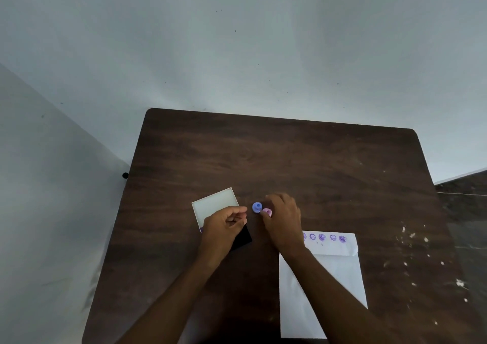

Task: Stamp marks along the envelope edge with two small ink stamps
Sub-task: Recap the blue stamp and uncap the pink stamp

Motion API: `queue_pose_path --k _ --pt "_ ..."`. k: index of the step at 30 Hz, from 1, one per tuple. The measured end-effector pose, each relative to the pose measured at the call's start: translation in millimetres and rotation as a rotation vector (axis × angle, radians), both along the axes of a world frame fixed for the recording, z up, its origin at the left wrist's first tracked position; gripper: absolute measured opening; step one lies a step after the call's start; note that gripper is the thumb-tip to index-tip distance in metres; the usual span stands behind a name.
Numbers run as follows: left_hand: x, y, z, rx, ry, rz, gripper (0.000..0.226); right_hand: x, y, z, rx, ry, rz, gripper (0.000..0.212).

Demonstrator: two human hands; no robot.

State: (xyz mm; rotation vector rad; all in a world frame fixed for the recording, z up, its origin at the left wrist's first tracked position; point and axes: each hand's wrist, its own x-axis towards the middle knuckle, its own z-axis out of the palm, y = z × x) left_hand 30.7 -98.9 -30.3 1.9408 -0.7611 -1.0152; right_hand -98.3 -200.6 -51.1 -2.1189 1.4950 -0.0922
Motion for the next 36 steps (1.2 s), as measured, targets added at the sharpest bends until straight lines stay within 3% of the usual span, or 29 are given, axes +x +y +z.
queue_pose_path --k 5,8,11,14,21,28,36 --pt "-7 -7 3 0.024 -0.025 -0.024 0.024 -6 3 -1 0.065 -0.017 -0.037 0.017" --pt "-13 -9 7 0.034 -0.043 -0.042 0.024 -6 1 2 0.127 -0.018 -0.075 0.021" --pt "-17 -10 11 0.033 -0.07 -0.037 0.025 -12 6 16 0.156 -0.268 -0.299 0.017" --pt "-22 -12 17 0.034 -0.098 -0.034 0.032 -20 12 37 0.426 -0.607 -0.561 0.023" --pt "-32 -13 27 -0.07 0.004 -0.074 0.034 -34 19 55 0.8 -0.989 -0.711 0.016" --pt "-34 -14 33 -0.107 0.082 -0.047 0.025 -40 24 52 1.015 -1.156 -0.748 0.028" --pt "-38 -14 36 -0.098 0.057 -0.051 0.032 -43 25 52 0.991 -1.141 -0.768 0.028"
